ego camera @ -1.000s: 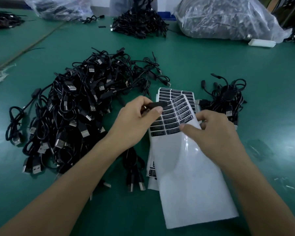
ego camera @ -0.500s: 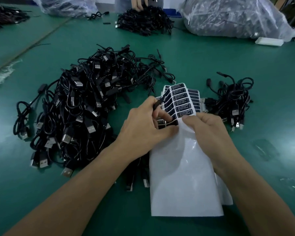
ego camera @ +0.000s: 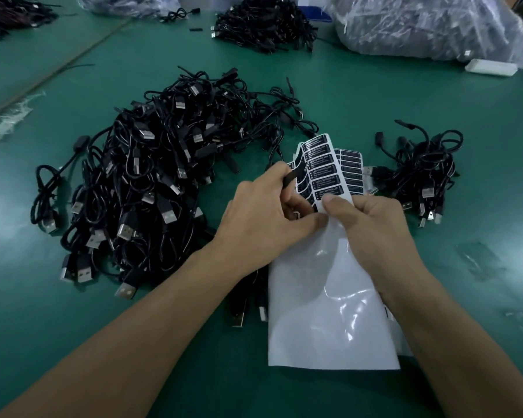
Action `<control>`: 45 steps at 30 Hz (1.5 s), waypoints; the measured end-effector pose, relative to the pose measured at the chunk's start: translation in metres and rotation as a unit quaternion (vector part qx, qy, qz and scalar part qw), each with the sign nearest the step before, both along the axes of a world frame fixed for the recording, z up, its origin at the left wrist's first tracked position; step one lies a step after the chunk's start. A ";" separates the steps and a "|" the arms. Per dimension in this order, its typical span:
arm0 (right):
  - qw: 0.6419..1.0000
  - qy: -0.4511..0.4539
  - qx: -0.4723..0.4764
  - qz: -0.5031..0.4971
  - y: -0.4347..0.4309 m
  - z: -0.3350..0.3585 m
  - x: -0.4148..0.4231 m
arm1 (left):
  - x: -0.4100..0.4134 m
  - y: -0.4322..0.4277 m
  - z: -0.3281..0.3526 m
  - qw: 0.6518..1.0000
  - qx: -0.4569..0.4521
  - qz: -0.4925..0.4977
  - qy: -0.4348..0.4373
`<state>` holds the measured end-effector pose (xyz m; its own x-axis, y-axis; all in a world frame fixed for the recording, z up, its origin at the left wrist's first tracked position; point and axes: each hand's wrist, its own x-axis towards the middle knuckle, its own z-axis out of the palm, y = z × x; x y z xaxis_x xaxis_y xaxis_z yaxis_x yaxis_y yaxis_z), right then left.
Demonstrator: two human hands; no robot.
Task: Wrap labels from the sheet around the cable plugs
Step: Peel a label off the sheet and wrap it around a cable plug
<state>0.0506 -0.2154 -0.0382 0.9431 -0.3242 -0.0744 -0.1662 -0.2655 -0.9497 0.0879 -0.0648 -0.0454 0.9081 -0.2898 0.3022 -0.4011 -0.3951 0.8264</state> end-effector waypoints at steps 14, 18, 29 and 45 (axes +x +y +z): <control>0.998 0.006 0.062 -0.006 0.006 -0.002 0.002 | 0.007 0.002 -0.003 0.998 -0.022 -0.016 0.049; 0.998 0.006 0.062 -0.011 0.004 -0.002 0.001 | 0.011 0.003 -0.005 0.996 -0.045 -0.016 0.076; 0.952 0.016 -0.300 -0.058 -0.006 0.002 -0.008 | 0.017 0.006 -0.007 0.983 -0.136 0.078 0.093; 0.897 -0.141 -0.417 0.035 0.024 -0.001 -0.007 | 0.012 0.003 -0.004 0.988 -0.086 0.105 0.068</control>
<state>0.0439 -0.1913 -0.0395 0.9067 -0.0949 0.4110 0.0949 -0.9035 -0.4179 0.1000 -0.0618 -0.0492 0.9785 -0.0455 0.2013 -0.2055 -0.3066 0.9294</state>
